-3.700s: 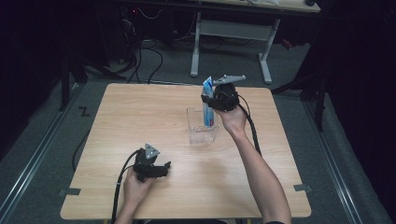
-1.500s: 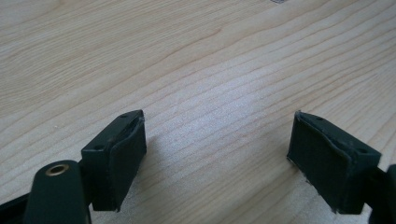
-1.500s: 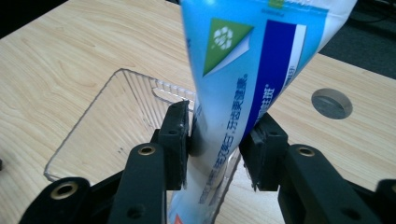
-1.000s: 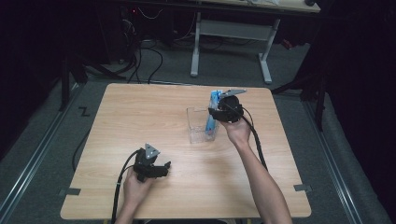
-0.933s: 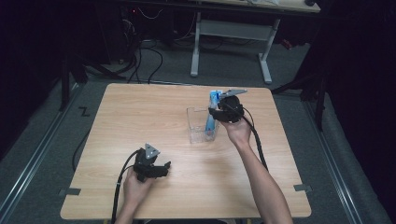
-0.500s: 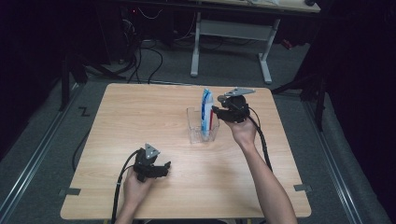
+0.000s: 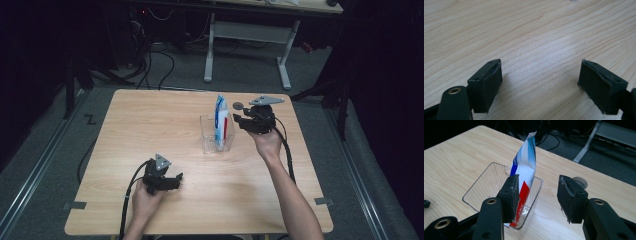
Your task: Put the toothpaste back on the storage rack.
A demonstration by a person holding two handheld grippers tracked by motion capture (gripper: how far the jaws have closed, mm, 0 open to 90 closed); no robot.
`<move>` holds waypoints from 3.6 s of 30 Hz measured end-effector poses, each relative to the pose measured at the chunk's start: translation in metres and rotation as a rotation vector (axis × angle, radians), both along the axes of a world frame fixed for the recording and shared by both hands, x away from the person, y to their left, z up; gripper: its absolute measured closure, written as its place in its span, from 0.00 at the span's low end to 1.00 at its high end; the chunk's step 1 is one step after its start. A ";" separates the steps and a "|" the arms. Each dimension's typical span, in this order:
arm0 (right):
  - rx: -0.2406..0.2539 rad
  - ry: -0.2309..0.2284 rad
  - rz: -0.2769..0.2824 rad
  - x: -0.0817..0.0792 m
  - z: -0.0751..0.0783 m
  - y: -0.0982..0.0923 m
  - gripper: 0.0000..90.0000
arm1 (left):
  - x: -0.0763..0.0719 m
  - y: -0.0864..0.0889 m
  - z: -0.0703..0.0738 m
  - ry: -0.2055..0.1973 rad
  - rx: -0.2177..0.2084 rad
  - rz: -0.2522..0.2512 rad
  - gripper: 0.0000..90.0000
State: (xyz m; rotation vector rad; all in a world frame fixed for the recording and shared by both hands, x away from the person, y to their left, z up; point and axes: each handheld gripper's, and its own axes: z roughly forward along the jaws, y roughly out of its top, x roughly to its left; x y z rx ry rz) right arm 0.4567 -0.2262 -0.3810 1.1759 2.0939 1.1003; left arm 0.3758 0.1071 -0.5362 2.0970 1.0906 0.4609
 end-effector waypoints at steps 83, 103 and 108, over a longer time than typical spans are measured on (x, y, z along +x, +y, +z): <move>0.093 -0.078 -0.071 -0.078 0.009 -0.067 0.60 | 0.000 0.000 0.000 0.000 -0.001 0.002 0.21; 0.129 -0.051 -0.087 -0.095 -0.012 -0.079 0.59 | 0.000 0.000 0.000 0.001 -0.001 0.001 0.21; 0.134 -0.040 -0.094 -0.097 -0.019 -0.082 0.59 | 0.000 0.000 0.000 0.000 -0.001 0.002 0.21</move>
